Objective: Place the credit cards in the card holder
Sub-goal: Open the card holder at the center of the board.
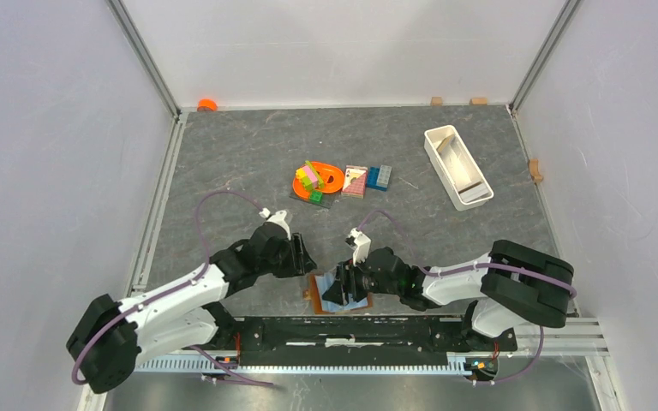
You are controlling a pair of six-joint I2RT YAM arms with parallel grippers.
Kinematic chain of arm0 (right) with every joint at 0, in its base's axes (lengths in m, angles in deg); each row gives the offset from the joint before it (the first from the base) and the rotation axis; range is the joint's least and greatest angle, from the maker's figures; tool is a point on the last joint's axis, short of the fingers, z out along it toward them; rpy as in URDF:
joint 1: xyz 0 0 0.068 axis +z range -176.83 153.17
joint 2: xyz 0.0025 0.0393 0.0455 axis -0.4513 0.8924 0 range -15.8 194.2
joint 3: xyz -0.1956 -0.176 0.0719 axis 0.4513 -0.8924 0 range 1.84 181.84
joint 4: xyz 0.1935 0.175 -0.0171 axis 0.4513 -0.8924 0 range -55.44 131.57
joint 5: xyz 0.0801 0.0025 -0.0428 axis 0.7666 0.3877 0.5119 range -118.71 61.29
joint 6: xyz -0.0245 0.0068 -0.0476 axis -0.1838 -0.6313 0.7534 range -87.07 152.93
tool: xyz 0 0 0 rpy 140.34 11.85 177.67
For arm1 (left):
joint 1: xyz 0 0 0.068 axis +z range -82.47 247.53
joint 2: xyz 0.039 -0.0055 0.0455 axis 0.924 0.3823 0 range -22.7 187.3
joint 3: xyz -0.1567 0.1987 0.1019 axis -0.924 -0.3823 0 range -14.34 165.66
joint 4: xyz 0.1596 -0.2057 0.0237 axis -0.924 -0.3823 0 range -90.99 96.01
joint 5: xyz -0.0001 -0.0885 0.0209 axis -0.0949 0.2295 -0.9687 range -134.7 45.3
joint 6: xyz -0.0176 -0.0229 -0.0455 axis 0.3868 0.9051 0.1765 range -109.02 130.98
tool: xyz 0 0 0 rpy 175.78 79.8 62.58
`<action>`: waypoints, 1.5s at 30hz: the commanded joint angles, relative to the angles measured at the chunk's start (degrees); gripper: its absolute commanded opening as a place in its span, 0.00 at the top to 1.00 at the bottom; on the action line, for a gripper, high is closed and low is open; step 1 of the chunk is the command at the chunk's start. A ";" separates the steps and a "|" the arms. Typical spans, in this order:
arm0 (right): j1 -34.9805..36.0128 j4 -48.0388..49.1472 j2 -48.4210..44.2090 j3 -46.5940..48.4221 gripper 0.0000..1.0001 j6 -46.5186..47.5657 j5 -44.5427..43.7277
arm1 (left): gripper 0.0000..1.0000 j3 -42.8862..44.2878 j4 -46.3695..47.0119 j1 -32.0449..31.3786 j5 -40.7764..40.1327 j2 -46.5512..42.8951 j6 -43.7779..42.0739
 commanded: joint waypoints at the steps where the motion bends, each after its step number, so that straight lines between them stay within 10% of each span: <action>1: 0.35 3.46 1.13 1.05 0.34 0.40 1.02 | 0.42 2.64 -7.01 0.41 -5.41 -5.14 -0.94; 45: 8.00 -4.23 -1.65 7.51 0.33 4.50 -3.26 | 0.34 -7.01 -6.20 0.33 9.97 -10.95 7.22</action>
